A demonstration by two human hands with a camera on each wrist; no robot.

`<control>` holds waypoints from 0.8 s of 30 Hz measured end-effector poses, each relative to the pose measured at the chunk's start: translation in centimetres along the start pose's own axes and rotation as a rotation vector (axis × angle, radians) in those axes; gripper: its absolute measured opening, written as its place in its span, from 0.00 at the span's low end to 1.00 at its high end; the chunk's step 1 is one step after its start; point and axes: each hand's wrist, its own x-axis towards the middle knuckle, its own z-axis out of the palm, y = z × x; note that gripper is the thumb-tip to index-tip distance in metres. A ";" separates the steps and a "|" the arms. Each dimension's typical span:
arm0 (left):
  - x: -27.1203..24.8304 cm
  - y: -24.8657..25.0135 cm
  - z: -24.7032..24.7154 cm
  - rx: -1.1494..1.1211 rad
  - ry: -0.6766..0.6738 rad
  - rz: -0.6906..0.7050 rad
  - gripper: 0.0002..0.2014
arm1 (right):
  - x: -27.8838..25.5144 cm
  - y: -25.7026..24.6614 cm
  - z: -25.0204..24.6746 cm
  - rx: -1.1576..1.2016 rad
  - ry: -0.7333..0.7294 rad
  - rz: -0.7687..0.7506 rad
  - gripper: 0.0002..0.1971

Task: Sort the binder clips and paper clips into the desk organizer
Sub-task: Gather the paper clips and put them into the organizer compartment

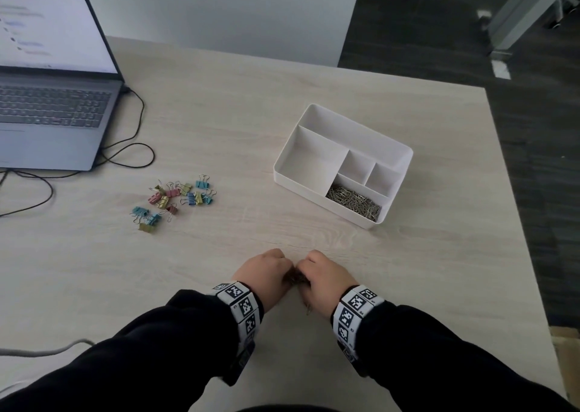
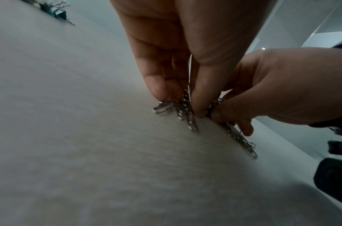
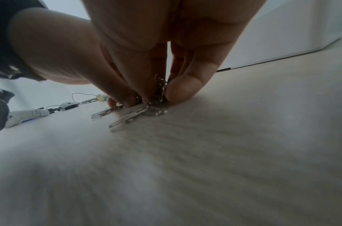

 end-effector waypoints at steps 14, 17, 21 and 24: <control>3.7 2.4 -2.2 -0.336 -0.041 -0.087 0.04 | -0.9 1.8 -4.0 0.303 0.108 0.220 0.07; 5.1 3.4 -3.7 -0.401 -0.035 -0.027 0.04 | -1.1 2.7 -6.0 0.337 0.184 0.233 0.06; 7.9 4.9 -6.0 -0.400 0.022 0.048 0.05 | -0.6 4.0 -9.2 0.346 0.309 0.235 0.05; 10.3 6.2 -7.7 -0.408 0.083 0.081 0.05 | 0.3 5.2 -11.6 0.340 0.388 0.247 0.06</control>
